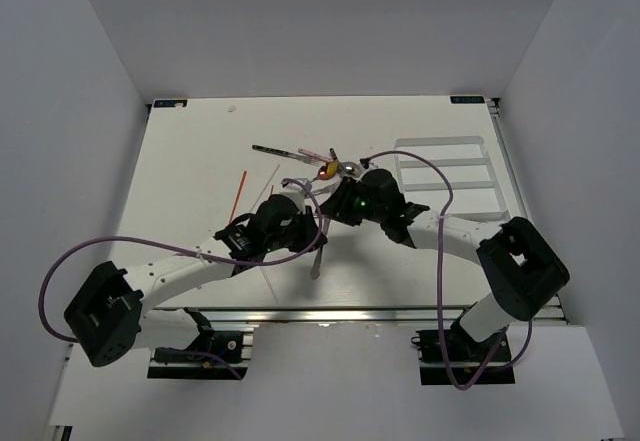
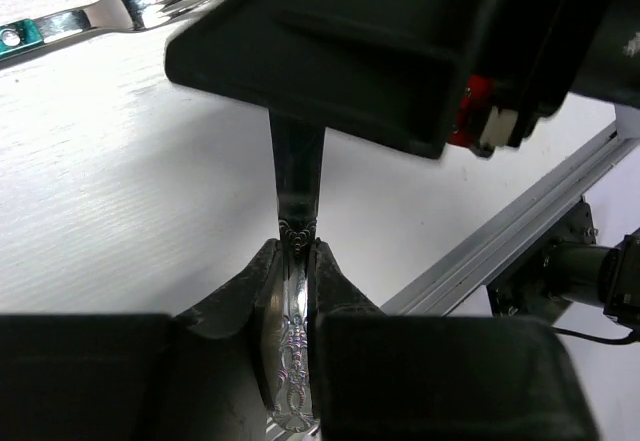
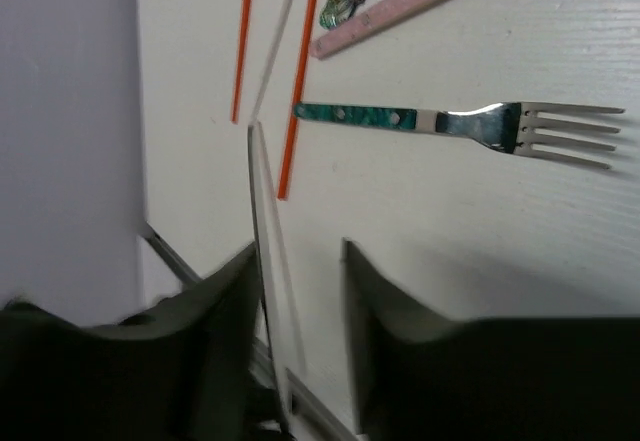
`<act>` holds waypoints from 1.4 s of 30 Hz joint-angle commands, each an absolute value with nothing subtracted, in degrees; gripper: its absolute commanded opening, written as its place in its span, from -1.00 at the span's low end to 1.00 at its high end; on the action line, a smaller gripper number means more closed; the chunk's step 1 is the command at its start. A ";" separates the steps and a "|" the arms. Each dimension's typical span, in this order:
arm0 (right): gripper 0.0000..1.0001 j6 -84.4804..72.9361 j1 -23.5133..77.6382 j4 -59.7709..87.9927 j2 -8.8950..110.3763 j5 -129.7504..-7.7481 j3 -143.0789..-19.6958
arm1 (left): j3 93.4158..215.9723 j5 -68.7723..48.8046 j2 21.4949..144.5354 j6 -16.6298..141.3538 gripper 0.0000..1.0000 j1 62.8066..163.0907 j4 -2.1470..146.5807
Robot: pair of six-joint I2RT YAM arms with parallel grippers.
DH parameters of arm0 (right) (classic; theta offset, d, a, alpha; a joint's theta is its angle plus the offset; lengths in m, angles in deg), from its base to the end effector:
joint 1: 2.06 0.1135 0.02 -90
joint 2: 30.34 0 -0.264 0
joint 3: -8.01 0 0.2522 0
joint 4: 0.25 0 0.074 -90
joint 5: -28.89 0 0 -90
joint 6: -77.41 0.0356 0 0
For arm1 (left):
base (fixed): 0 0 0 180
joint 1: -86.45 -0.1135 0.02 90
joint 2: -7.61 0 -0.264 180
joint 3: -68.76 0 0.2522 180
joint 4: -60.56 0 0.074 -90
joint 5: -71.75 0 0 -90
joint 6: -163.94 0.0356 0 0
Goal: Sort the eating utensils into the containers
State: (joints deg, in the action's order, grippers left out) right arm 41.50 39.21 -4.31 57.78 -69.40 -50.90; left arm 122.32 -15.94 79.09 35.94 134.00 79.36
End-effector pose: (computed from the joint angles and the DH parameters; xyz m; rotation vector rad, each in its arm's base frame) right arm 0.2449 0.2218 0.2079 0.1462 2.2158 1.1501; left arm 0.1771 -0.1957 0.2207 0.2195 2.3424 -0.8362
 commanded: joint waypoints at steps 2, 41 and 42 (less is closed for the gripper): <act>-0.99 43.31 39.42 -4.86 58.17 -66.56 -55.06 | 123.82 -14.20 78.09 36.59 -0.64 134.26 78.35; -0.54 47.18 -8.92 21.34 34.35 -35.70 -41.00 | 131.48 -49.80 63.77 42.65 0.96 134.17 110.09; -0.16 47.00 -8.92 21.25 34.09 -35.97 -40.91 | 131.48 -49.80 63.68 42.74 0.96 134.26 110.09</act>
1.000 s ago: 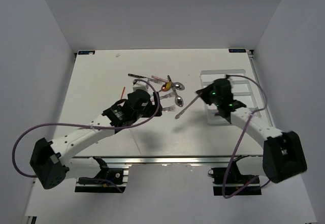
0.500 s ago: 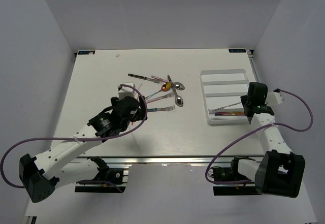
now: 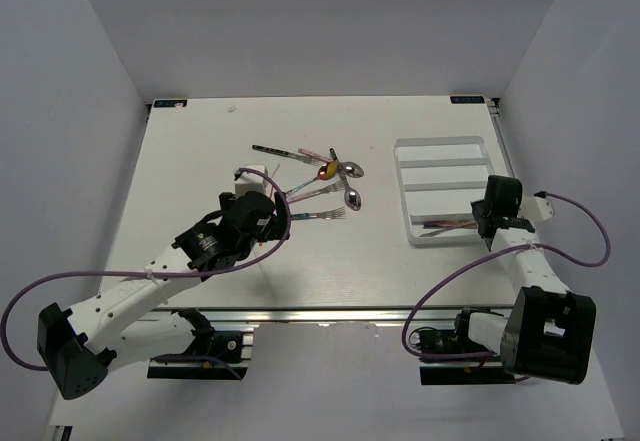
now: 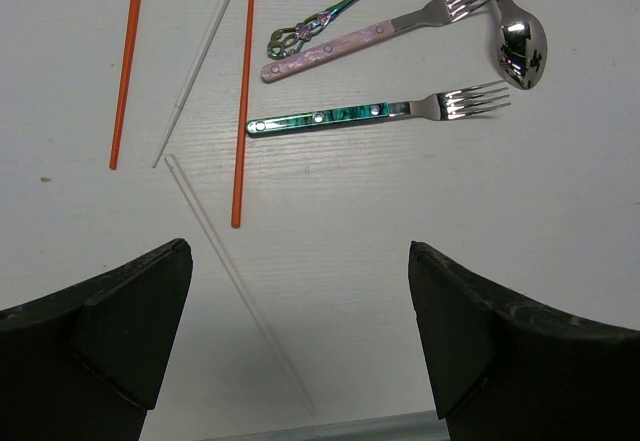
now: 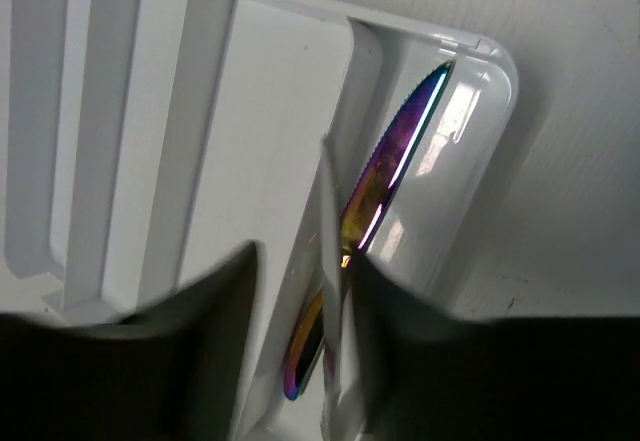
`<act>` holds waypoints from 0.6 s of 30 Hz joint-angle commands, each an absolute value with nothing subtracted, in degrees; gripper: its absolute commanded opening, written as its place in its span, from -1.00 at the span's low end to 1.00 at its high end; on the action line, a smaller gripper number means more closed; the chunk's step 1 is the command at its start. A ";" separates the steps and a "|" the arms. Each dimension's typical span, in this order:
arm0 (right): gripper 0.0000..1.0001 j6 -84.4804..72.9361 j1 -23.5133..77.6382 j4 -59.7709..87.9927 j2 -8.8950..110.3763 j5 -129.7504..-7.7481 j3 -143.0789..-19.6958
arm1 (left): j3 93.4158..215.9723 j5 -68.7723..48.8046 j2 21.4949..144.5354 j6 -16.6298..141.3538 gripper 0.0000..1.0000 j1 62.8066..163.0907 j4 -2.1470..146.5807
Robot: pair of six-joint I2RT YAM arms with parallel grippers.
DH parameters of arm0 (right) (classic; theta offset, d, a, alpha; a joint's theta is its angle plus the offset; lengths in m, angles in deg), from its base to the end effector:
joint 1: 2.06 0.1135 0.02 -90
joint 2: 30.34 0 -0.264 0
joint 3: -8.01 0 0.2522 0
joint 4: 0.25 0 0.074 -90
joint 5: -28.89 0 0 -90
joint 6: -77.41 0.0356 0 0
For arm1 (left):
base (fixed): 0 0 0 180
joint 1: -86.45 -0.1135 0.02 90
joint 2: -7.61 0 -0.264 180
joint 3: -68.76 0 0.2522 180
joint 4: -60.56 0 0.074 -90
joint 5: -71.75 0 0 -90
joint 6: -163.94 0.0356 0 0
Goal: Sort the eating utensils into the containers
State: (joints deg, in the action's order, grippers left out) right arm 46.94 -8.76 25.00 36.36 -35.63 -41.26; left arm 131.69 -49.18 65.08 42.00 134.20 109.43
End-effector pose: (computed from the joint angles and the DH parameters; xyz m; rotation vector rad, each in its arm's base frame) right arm 0.2308 -0.0425 0.2085 1.3961 1.7381 -0.0168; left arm 0.1514 -0.1395 0.2882 0.0428 2.2043 -0.1389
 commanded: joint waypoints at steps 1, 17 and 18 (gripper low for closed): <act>0.35 47.00 -9.01 21.86 33.56 -36.06 -41.52 | 131.57 -49.80 63.86 42.83 0.96 134.17 110.18; 0.79 11.55 8.97 16.58 44.77 -63.45 -62.68 | 138.06 -67.10 67.45 35.91 0.96 131.46 119.65; 0.77 2.01 12.49 19.81 48.29 -64.79 -70.45 | 138.94 -68.42 68.16 34.93 0.96 129.19 120.89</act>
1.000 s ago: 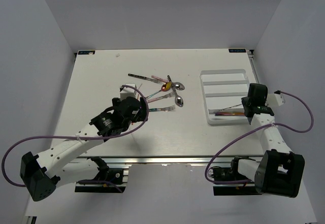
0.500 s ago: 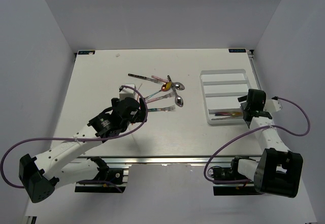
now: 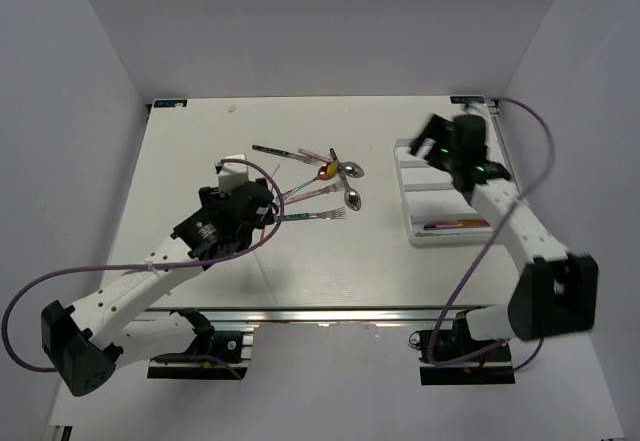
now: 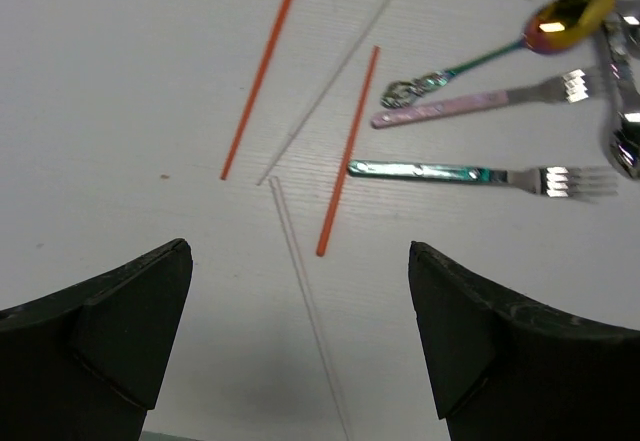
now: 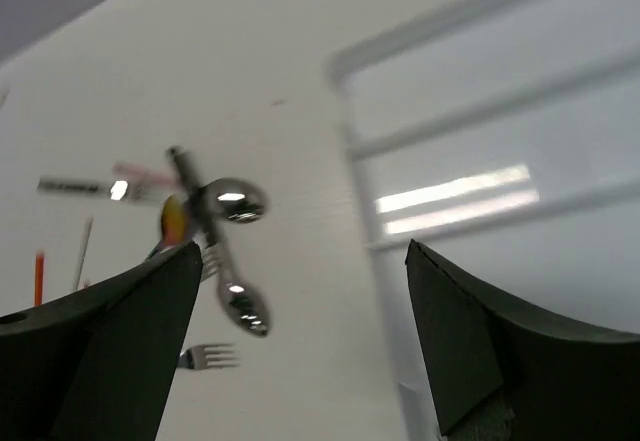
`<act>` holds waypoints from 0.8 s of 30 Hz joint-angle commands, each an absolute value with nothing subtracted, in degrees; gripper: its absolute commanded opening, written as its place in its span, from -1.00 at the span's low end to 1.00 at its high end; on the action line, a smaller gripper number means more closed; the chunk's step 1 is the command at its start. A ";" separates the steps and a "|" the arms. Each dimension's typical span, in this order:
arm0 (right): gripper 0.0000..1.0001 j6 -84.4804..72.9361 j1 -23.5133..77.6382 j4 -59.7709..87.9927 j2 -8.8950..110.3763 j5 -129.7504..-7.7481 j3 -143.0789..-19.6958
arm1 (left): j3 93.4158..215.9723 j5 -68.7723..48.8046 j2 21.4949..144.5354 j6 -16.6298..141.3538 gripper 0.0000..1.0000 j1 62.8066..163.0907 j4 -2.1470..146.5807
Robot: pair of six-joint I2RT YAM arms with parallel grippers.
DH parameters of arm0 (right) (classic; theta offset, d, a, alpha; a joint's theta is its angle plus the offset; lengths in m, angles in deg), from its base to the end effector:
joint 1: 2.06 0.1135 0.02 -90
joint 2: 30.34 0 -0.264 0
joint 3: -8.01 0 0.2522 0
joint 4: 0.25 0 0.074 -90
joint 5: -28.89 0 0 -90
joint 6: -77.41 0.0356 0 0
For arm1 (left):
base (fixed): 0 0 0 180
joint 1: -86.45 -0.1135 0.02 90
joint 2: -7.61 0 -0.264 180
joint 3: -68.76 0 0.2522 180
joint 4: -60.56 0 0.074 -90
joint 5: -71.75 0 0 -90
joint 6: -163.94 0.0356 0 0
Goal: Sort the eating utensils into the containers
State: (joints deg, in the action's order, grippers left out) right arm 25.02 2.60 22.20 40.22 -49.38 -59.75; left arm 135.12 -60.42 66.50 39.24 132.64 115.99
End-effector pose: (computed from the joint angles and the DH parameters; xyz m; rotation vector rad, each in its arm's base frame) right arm 0.2821 0.0157 0.3037 0.6947 1.8879 0.2666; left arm 0.1563 -0.1284 0.2978 -0.1009 2.1528 0.0941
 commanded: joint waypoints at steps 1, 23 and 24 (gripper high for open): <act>0.73 -2.78 19.49 22.98 55.46 -66.19 -74.10 | 139.65 -68.95 68.69 34.22 0.96 128.12 121.95; 0.18 -40.89 46.45 45.77 99.03 -69.90 -107.45 | 133.77 -73.09 65.62 40.90 0.96 121.87 118.00; 0.06 -40.89 46.54 45.68 98.69 -70.42 -106.66 | 133.59 -73.00 65.18 41.07 0.96 121.78 117.83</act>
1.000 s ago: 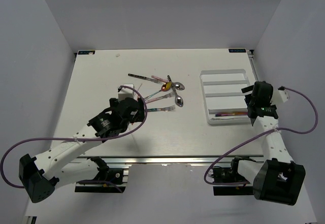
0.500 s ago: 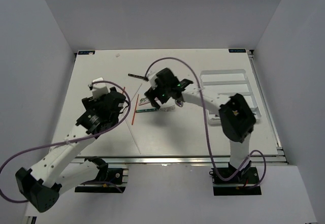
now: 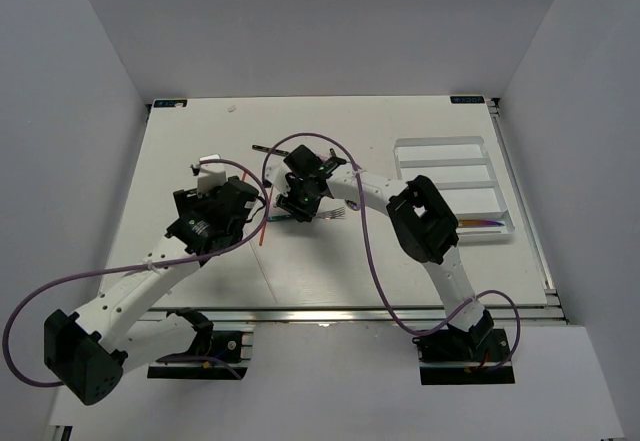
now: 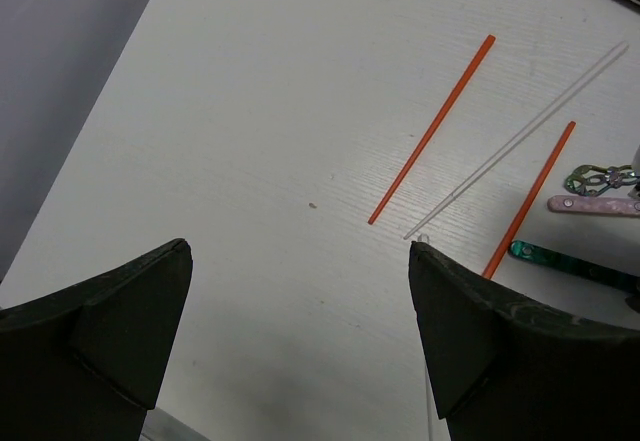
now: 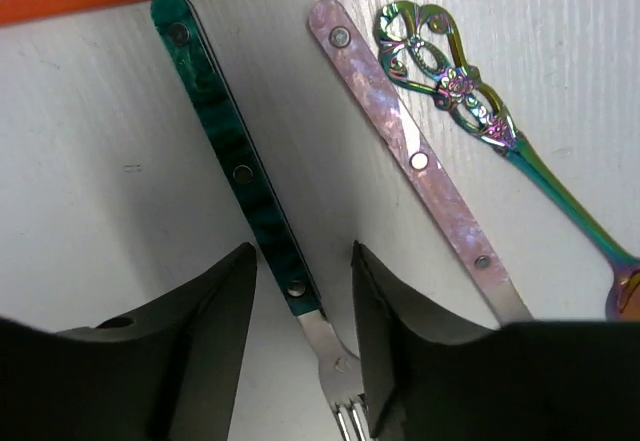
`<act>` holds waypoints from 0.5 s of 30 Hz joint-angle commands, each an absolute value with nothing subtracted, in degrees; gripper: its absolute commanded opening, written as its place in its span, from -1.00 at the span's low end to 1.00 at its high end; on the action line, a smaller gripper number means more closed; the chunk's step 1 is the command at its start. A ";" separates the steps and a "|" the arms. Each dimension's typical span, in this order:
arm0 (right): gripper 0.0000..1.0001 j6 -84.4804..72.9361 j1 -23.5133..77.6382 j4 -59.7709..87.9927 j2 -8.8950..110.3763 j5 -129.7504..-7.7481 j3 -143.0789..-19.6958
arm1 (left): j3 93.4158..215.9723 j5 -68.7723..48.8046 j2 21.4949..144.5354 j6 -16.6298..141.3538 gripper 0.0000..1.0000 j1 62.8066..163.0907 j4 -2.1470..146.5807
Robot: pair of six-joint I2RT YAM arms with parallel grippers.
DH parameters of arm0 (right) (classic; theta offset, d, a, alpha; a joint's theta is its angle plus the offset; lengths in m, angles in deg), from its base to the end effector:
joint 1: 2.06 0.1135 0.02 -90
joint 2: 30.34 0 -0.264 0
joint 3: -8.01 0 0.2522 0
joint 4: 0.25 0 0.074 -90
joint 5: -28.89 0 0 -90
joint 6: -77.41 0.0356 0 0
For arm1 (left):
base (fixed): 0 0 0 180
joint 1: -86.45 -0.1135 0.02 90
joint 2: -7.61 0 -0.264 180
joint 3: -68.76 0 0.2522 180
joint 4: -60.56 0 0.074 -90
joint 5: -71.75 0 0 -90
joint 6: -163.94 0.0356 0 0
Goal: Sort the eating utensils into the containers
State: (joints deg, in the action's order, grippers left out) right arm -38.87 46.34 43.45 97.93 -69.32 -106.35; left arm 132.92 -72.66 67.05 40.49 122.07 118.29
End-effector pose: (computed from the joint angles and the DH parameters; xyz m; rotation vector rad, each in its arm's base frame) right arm 0.3194 0.3674 0.1679 -1.6168 2.0302 0.3273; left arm 0.1746 -0.0895 0.2859 -0.3150 2.0657 0.4815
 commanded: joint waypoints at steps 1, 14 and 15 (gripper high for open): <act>-0.06 -40.97 46.54 45.60 98.25 -70.77 -105.78 | 133.50 -72.91 64.66 41.33 0.96 121.78 117.48; -1.00 -41.86 47.86 38.66 85.34 -70.33 -90.14 | 132.89 -71.95 61.84 41.69 0.96 121.25 116.51; -1.00 -41.16 47.51 35.95 82.10 -71.99 -88.91 | 132.89 -71.95 61.58 41.69 0.96 121.25 116.60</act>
